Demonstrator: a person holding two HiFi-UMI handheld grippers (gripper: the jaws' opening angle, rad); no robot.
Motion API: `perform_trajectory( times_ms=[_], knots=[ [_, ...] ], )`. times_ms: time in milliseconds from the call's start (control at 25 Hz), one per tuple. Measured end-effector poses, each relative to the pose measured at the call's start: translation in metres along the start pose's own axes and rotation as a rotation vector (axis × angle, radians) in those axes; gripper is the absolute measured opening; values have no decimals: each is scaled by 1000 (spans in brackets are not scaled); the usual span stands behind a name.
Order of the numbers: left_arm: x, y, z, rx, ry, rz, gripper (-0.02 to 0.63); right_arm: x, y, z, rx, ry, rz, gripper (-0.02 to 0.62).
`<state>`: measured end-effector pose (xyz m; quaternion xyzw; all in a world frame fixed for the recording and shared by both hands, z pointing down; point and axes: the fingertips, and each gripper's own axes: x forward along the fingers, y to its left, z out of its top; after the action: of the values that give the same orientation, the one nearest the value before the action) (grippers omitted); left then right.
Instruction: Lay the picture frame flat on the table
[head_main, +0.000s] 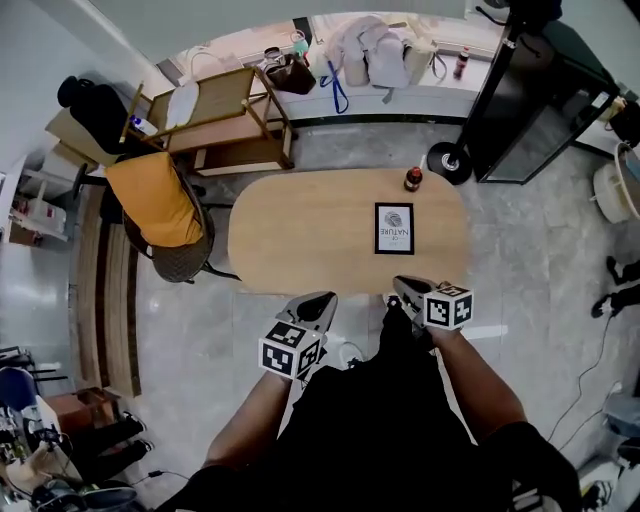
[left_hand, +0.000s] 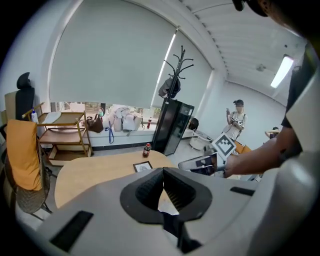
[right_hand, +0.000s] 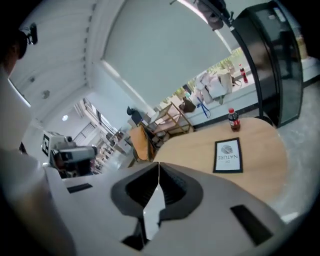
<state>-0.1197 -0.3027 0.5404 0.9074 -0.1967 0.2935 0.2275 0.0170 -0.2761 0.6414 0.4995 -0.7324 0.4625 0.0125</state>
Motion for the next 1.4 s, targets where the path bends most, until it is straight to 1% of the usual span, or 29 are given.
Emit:
perform_trajectory(
  times_ms=[80,160,240,360,440,600,760,920,1000,1160,1400],
  knots=[
    [-16,-6,-14,-10,-5,-13,5,-19,42,-2,-3,-59,37,3],
    [-26,-11,-25,-25,-2,-27,5,-38,74,-11,-42,-70,46,3],
    [-29,-17,-32,-20,5,-39,5,-57,96,-17,-118,-71,38,3],
    [-30,-20,-28,17,-11,-39,5,-77,110,-20,-247,-81,1,2],
    [-30,-28,-18,33,-43,-41,5,-87,108,-19,-286,-88,-25,2],
    [-22,-56,2,48,-92,-46,5,-114,96,-6,-277,-100,-37,2],
    [-3,-84,5,22,-105,-35,5,-142,88,2,-317,-90,-15,2],
    [9,-111,12,4,-125,-27,5,-168,80,5,-386,-73,10,2],
    [12,-122,16,20,-126,-25,5,-176,75,10,-401,-82,14,2],
    [13,-140,9,56,-104,-21,5,-189,74,12,-390,-120,32,2],
    [8,-152,5,96,-83,-25,5,-195,78,11,-373,-161,44,2]
  ],
)
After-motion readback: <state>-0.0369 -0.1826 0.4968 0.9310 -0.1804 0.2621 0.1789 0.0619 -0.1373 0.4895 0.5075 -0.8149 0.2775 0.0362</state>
